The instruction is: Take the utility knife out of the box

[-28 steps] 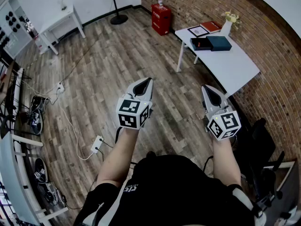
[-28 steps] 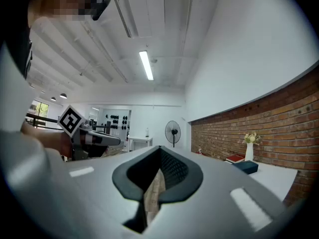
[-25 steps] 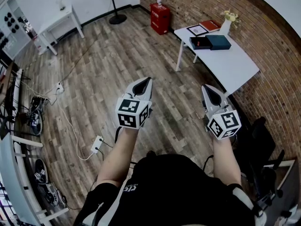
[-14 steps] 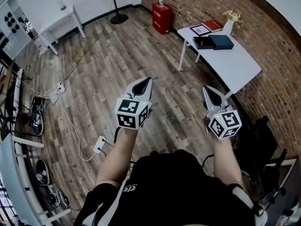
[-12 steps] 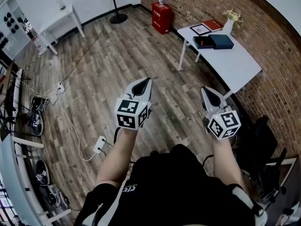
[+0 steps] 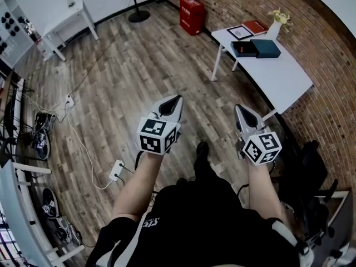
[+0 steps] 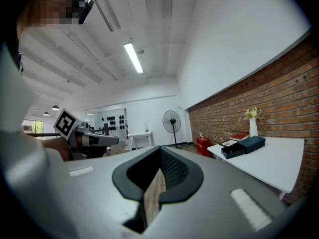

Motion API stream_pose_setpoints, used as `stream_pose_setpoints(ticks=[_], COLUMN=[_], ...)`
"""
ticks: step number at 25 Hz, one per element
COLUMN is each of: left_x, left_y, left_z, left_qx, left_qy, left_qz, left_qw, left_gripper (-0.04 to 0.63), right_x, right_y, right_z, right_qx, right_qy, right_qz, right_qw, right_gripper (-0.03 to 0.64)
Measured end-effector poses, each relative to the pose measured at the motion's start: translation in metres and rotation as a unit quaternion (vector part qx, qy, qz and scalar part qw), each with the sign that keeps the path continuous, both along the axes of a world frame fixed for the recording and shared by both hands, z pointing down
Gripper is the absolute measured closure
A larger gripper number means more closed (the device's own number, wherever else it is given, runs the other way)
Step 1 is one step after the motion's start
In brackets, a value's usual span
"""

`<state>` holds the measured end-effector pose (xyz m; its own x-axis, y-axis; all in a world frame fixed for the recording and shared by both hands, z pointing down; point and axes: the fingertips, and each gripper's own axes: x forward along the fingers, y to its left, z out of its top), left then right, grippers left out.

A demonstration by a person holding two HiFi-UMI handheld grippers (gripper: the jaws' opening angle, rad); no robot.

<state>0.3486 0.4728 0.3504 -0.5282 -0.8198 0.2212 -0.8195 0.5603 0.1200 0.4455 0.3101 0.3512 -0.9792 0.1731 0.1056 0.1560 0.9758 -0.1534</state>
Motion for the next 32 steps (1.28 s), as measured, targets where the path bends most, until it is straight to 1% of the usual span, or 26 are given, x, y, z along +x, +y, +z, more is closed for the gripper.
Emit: stream_pose_setpoints(ticks=[3,7,13,18,22,28,32], left_x=[-0.03,-0.079,-0.149,-0.199,-0.226,-0.248,-0.279], left_y=[-0.018,-0.045,-0.122,-0.179,-0.215,-0.256,-0.285], left_z=[0.007,0.015,0.027,0.036,0.035,0.035,0.038], left_qx=[-0.006,-0.014,-0.029,-0.043,-0.044,-0.045,-0.04], left_qy=[0.003,0.01,0.02,0.027,0.029,0.03,0.026], left_qz=[0.0,-0.004,0.012,0.02,0.027,0.053,0.069], left_qw=[1.0,0.9998,0.9993,0.9985,0.9982,0.9971,0.9965], left_gripper=[0.589,0.589,0.589,0.589,0.589,0.589,0.589], right_x=[-0.031,-0.077,-0.151,-0.198,-0.224,-0.255,-0.275], right_y=[-0.016,-0.04,-0.107,-0.154,-0.187,-0.226,-0.251], right_z=[0.014,0.028,0.047,0.063,0.067,0.057,0.062], right_qx=[-0.018,-0.035,-0.055,-0.073,-0.082,-0.079,-0.078], right_qy=[0.009,0.016,0.033,0.047,0.052,0.043,0.047], right_qz=[-0.002,-0.009,-0.008,-0.009,-0.005,0.011,0.026], right_qw=[1.0,0.999,0.998,0.996,0.995,0.996,0.996], right_gripper=[0.616,0.615,0.615,0.616,0.615,0.615,0.615])
